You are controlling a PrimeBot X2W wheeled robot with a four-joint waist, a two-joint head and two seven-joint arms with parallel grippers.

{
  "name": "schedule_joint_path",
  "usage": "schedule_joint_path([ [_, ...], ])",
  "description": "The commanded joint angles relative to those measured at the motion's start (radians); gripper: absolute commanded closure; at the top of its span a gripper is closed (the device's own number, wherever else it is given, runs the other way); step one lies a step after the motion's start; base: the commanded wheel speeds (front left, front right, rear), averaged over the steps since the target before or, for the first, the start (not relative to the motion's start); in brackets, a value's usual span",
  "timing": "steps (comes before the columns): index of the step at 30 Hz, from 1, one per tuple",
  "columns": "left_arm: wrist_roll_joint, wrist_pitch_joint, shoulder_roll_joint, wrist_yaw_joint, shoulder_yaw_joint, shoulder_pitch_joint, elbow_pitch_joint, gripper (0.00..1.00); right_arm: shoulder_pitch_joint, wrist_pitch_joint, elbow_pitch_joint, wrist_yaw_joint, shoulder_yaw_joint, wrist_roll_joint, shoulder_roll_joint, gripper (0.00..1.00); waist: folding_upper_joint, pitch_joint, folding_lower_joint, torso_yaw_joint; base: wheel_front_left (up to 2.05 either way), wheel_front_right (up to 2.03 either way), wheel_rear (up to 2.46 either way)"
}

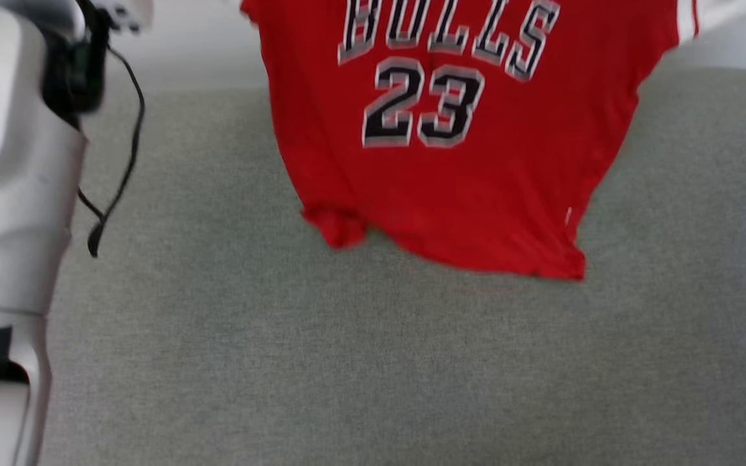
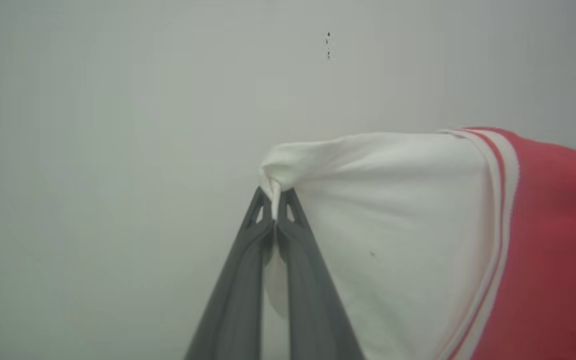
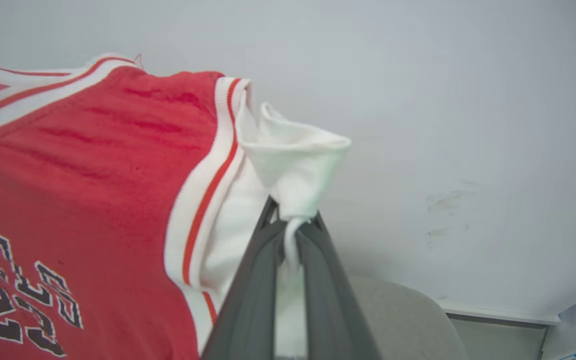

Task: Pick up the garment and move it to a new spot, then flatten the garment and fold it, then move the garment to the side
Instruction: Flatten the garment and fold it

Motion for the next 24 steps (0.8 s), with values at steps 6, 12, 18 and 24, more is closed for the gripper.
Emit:
schedule_joint_path([
  [6, 0.023, -0.085, 0.015, -0.005, 0.024, -0.185, 0.051, 1.00, -0.170, -0.105, 0.017, -0.002, 0.002, -0.022, -0.016, 1.00, -0.0001, 0.147, 0.0000, 0.001, 0.00, 0.00, 0.00],
  [12, 0.025, -0.130, 0.028, -0.018, 0.039, -0.329, 0.085, 1.00, -0.310, -0.203, 0.026, -0.002, 0.030, -0.029, -0.014, 1.00, -0.0001, 0.254, 0.0000, -0.013, 0.00, 0.00, 0.00],
  [18, 0.029, -0.155, 0.026, -0.027, 0.039, -0.400, 0.117, 1.00, -0.399, -0.254, 0.065, -0.001, 0.082, -0.025, -0.002, 1.00, -0.0001, 0.339, 0.0000, -0.023, 0.00, 0.00, 0.00],
  [24, 0.016, -0.176, 0.008, -0.040, 0.039, -0.411, 0.163, 1.00, -0.446, -0.282, 0.124, -0.001, 0.138, -0.007, 0.010, 1.00, -0.0001, 0.400, 0.0000, -0.024, 0.00, 0.00, 0.00],
])
